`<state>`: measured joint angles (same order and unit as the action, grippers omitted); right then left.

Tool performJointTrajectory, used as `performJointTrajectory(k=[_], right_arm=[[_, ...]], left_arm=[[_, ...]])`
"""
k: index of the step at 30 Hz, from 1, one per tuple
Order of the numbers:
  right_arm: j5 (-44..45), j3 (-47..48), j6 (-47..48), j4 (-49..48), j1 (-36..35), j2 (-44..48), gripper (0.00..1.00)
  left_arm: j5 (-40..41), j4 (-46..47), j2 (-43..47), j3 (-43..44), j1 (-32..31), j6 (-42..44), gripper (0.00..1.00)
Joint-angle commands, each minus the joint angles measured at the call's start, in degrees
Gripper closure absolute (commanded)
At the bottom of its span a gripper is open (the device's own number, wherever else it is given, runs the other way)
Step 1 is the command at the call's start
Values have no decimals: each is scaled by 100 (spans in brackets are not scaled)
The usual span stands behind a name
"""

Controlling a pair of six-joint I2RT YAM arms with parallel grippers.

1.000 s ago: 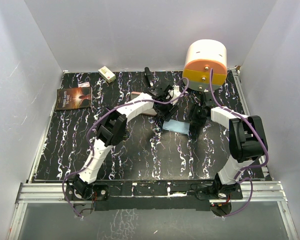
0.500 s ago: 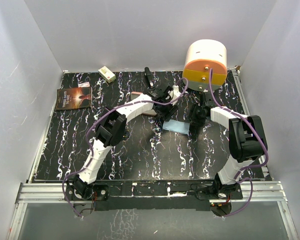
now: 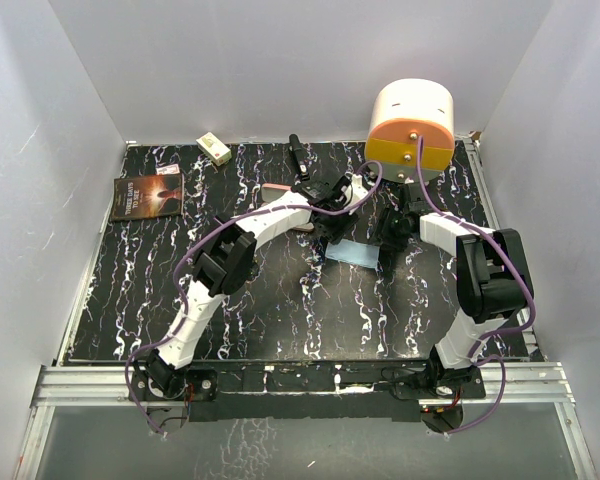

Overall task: Organize the sunglasses
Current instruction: Pick up the glasses cleaning cloth from the center of the board.

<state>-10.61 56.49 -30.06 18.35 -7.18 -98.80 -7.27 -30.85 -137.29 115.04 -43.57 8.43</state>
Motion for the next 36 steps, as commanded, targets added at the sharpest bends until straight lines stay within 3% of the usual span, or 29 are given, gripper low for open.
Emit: performJointTrajectory(k=[1,13,16,20,36], right_arm=[[-64,32,79,-209,-46,-86,56],[-135,-23,105,-213,-44,-86,58],[-135,-61,115,-209,-47,-86,67],[-135,-120,98,-236,-39,-86,91],[-273,208,-160,-313,-309,251,92]], left_arm=[[-299,-685,-216,-325,-151,-184,56],[-397,-702,-232,-390,-193,-209,85],[-423,-704,-236,-410,-196,-217,100],[-509,-695,-223,-462,-196,-210,100],[-193,-928,382,-394,-204,-279,100]])
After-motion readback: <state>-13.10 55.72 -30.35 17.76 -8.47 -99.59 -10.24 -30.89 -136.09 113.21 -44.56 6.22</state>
